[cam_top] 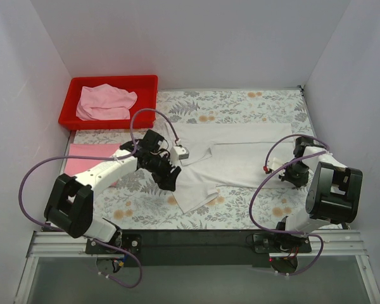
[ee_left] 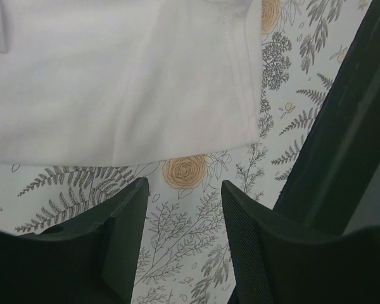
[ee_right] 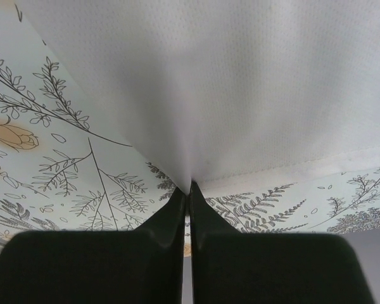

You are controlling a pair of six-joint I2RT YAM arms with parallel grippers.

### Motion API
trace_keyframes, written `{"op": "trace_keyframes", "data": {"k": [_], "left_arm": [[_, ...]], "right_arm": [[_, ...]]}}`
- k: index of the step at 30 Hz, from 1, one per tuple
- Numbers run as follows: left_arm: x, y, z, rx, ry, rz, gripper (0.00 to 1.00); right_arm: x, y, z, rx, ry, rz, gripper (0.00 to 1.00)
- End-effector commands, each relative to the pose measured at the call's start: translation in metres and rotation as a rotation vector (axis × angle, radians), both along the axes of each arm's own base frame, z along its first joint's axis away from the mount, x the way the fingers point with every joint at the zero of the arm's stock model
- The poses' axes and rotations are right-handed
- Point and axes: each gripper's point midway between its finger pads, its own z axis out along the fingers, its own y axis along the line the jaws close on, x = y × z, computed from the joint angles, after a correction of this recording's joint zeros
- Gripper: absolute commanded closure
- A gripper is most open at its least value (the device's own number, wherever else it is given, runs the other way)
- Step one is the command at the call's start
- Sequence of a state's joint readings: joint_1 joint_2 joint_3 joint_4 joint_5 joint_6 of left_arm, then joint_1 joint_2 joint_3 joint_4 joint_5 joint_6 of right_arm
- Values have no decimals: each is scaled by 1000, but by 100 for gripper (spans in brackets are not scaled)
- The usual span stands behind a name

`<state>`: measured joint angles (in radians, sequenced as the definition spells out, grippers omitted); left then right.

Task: Fold and stack the t-shirts
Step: Fold the tshirt

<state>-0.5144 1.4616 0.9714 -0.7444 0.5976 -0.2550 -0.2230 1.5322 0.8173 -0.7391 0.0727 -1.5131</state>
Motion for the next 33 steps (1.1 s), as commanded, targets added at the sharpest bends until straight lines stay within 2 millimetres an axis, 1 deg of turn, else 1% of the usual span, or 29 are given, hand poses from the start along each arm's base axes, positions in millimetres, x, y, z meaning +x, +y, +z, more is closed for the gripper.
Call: {"op": "trace_keyframes", "data": {"k": [1, 2, 3, 5, 6, 9, 12, 14, 18, 20, 24, 26, 28, 29, 30, 31, 33], "left_arm": [[14, -8, 0, 24, -246, -94, 52], [11, -4, -10, 50, -258, -104, 52], [11, -10, -11, 42, -285, -128, 52], [6, -10, -19, 54, -300, -150, 53], [3, -17, -20, 45, -321, -170, 53], [-2, -23, -28, 53, -328, -185, 53], [0, -26, -34, 67, -362, -181, 54], [0, -28, -34, 68, -387, -182, 56], [-10, -39, -35, 57, -406, -225, 58], [-13, -38, -42, 64, -385, -221, 59], [-23, -45, -51, 65, -384, -245, 59], [-27, -40, -62, 102, -368, -240, 59], [-27, -36, -70, 125, -376, -234, 59], [-29, -29, -78, 157, -377, -240, 59], [-30, -26, -84, 175, -379, -242, 59], [-30, -23, -88, 193, -377, -248, 61], [-35, -14, -101, 245, -359, -263, 67]], "right_arm": [[-11, 2, -15, 16, 58, -21, 99], [-10, 2, -14, 18, 59, -31, 99], [-10, 2, -15, 16, 64, -35, 99], [-11, 1, -14, 16, 76, -45, 99], [-11, 1, -14, 17, 82, -51, 99], [-13, 2, -13, 23, 97, -63, 99], [-14, 3, -13, 27, 107, -68, 99], [-15, 3, -14, 29, 113, -71, 99], [-17, 3, -14, 29, 117, -71, 99], [-17, 4, -14, 29, 119, -69, 99], [-17, 4, -15, 36, 122, -72, 99], [-16, 4, -15, 34, 123, -72, 99], [-16, 4, -14, 35, 121, -74, 99], [-15, 4, -13, 35, 119, -74, 99], [-15, 4, -13, 37, 119, -74, 99], [-14, 4, -13, 35, 118, -72, 99], [-14, 4, -13, 37, 121, -77, 99]]}}
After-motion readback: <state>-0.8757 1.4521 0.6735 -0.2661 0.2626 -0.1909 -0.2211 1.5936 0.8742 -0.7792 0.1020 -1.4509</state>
